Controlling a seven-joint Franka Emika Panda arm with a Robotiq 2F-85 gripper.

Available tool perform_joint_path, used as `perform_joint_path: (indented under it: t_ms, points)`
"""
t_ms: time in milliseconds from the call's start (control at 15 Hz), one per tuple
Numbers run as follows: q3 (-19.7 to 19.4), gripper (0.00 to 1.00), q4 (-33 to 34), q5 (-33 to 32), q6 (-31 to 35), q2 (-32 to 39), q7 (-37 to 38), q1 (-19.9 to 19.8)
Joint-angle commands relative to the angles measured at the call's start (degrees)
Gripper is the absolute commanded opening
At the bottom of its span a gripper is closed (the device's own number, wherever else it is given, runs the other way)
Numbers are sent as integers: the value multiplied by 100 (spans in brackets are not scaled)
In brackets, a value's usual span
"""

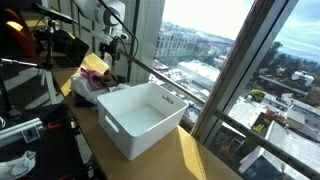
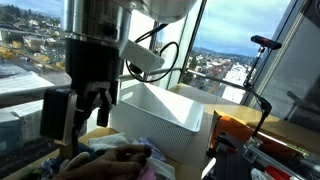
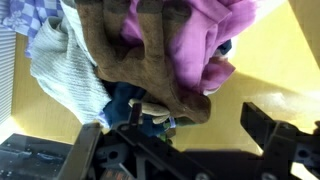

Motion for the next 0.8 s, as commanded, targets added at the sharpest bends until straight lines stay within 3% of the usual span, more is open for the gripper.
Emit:
perform_joint_path:
  t_ms: [0, 733]
  points:
    - [-47, 100, -173, -100, 444, 273, -70, 120]
    - [-160, 100, -1017, -151, 1382, 999, -22, 116]
